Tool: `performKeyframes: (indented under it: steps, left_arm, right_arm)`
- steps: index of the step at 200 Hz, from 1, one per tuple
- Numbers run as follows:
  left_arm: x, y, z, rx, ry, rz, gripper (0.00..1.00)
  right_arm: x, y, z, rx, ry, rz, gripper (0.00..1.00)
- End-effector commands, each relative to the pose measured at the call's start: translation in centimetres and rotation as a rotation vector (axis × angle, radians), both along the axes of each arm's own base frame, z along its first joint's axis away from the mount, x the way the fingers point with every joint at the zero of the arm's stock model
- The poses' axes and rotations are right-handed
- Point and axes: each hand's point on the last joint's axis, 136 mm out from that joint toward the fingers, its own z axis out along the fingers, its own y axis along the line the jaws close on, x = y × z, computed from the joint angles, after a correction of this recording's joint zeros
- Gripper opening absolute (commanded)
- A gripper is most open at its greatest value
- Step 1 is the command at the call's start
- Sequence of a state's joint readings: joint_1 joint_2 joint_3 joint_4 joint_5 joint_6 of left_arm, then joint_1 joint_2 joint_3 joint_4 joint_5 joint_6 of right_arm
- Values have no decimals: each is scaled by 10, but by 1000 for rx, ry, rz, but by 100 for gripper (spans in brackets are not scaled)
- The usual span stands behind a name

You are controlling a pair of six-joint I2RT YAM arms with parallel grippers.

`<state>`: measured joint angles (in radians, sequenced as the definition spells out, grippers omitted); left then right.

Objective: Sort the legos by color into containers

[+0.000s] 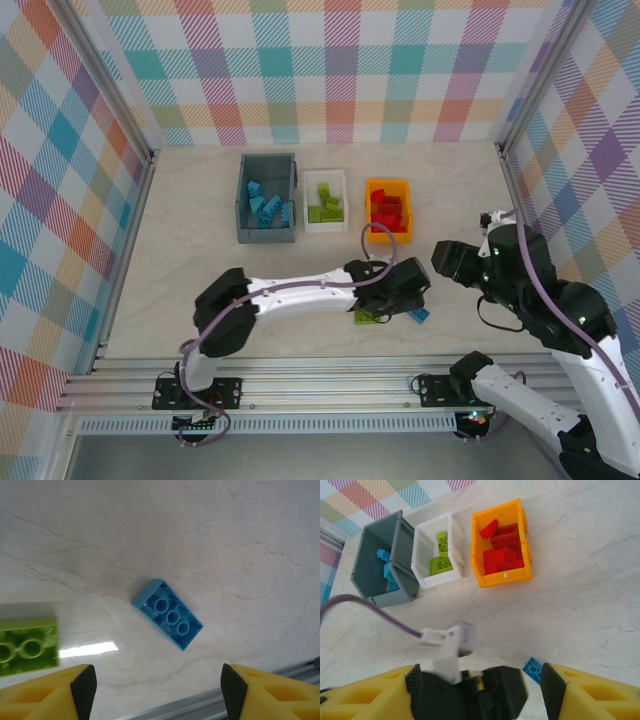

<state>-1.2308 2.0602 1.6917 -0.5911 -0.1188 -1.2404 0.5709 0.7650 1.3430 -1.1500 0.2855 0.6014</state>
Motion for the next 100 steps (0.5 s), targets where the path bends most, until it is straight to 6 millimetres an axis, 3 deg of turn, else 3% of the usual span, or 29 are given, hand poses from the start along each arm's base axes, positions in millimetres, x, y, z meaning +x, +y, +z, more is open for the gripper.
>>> performKeyframes:
  steps: [1, 38, 100]
  left_arm:
    - [-9, -13, -9, -15, 130, 128, 70]
    - [-8, -34, -32, -2, 227, 230, 71]
    - [-3, -35, -65, 17, 310, 395, 66]
  right_arm:
    - [-12, -5, 7, -31, -6, 36, 66]
    - [-20, -12, 8, -31, -5, 26, 65]
    - [-24, -15, 1, -25, 8, 15, 65]
